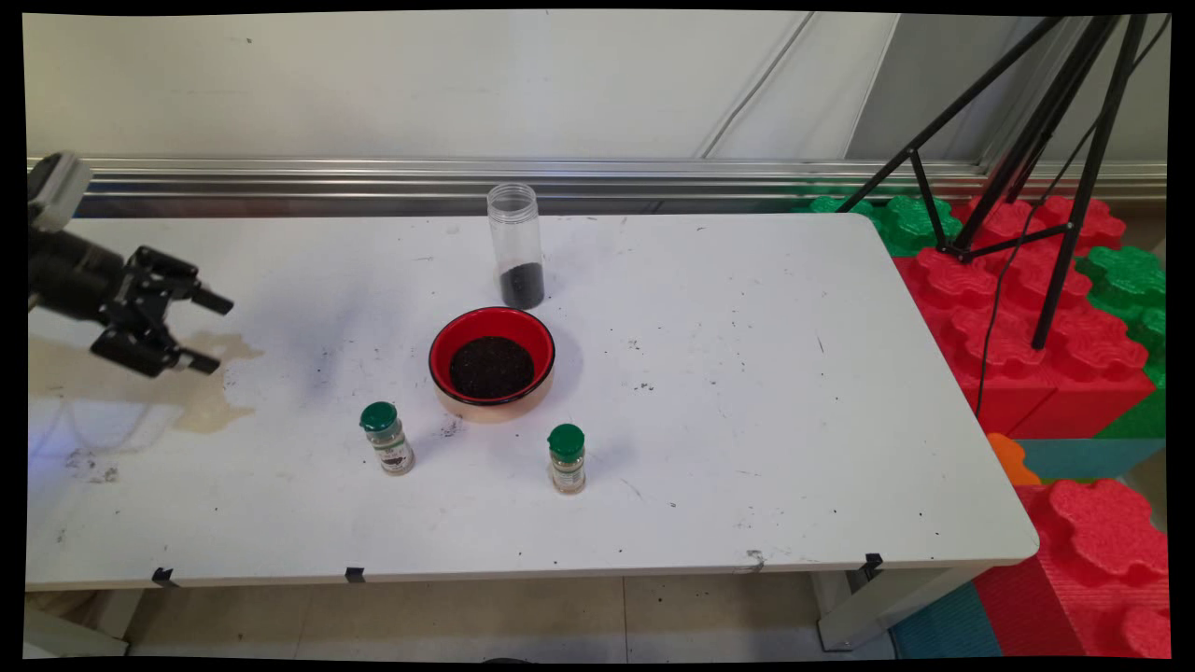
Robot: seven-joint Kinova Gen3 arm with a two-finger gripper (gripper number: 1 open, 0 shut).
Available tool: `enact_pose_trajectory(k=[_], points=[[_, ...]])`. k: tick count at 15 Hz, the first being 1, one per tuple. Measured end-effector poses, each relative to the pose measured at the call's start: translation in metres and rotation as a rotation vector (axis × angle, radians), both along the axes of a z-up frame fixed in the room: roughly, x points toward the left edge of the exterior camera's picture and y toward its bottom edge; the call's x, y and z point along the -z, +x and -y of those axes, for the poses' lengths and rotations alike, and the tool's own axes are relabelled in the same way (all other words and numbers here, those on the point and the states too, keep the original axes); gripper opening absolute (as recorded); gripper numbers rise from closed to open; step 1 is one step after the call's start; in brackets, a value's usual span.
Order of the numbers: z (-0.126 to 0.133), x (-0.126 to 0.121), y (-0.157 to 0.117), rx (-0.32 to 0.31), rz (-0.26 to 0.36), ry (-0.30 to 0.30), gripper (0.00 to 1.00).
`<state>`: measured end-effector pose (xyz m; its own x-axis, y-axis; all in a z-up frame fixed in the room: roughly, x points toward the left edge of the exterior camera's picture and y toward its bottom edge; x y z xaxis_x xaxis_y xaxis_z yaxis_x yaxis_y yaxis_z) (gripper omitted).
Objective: Pick up the black seasoning powder from the table
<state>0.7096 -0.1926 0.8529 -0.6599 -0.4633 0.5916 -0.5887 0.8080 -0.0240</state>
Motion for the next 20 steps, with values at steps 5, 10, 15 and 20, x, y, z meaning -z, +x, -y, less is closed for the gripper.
enact_pose_trajectory(k=[5, 10, 15, 20], points=[[0.030, -0.009, -0.017, -0.046, 0.022, -0.029, 1.00], [0.057, -0.012, -0.036, -0.070, 0.023, -0.057, 1.00], [0.091, -0.008, -0.061, -0.082, -0.009, -0.090, 1.00], [0.121, 0.005, -0.082, -0.082, -0.056, -0.119, 1.00]])
